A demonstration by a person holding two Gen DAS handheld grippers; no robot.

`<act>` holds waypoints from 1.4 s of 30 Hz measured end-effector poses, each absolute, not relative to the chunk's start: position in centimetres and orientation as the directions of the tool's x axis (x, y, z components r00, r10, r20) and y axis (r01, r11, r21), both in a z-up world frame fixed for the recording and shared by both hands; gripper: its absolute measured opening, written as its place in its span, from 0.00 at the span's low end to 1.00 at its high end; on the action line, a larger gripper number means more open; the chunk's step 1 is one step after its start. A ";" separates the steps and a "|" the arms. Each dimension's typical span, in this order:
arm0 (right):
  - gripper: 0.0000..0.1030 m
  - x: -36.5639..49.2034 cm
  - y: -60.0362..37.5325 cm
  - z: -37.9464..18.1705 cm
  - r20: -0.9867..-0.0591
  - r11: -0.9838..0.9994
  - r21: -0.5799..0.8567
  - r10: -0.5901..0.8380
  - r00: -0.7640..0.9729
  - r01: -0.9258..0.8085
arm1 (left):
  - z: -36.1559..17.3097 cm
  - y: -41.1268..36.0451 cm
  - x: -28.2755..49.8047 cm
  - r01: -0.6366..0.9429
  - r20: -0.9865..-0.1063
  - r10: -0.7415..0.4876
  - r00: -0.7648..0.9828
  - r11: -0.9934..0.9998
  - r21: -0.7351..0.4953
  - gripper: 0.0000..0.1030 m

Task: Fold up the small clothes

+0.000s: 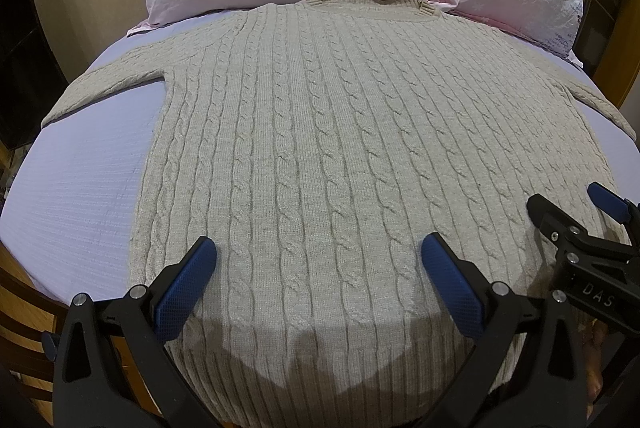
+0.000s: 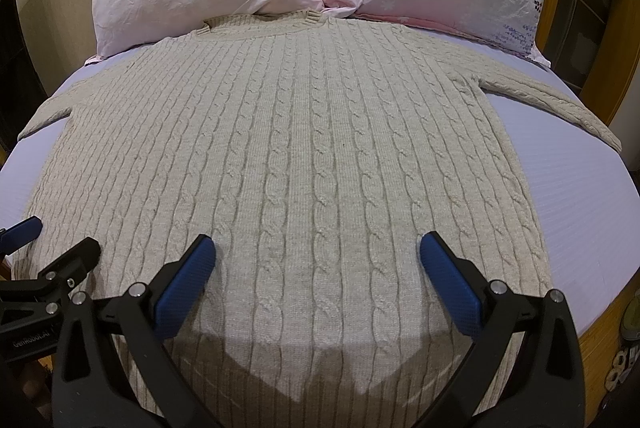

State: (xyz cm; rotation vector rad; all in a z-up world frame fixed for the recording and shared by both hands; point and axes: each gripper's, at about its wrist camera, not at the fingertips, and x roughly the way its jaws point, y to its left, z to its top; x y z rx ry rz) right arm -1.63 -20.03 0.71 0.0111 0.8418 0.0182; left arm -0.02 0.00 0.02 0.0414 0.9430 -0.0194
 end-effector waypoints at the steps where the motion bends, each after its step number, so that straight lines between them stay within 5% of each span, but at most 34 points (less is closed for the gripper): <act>1: 0.98 -1.6 -20.0 0.7 -0.746 1.000 0.017 0.020 0.666 -0.012 | 0.0 0.0 0.0 0.035 -0.809 0.002 0.587 0.999 0.027 0.99; 33: 0.98 -1.8 -20.1 1.1 -0.701 0.996 0.021 0.075 0.709 -0.085 | 0.0 0.1 -0.2 0.049 -0.794 -0.004 0.607 0.998 0.033 0.99; 36: 0.98 -1.5 -24.2 3.2 -0.670 0.989 0.132 0.143 0.728 -0.073 | 0.2 0.3 -0.3 0.084 -0.784 -0.027 0.620 0.996 0.032 0.99; 40: 0.96 0.1 -36.1 7.2 -0.561 0.926 0.339 0.058 0.826 0.165 | 1.5 1.5 -0.1 0.109 -0.735 -0.088 0.672 0.994 -0.019 0.99; 42: 0.78 2.1 -43.1 7.4 -0.571 0.851 0.426 -0.011 0.821 0.307 | 2.9 2.8 0.2 0.122 -0.667 -0.128 0.734 0.991 -0.056 0.99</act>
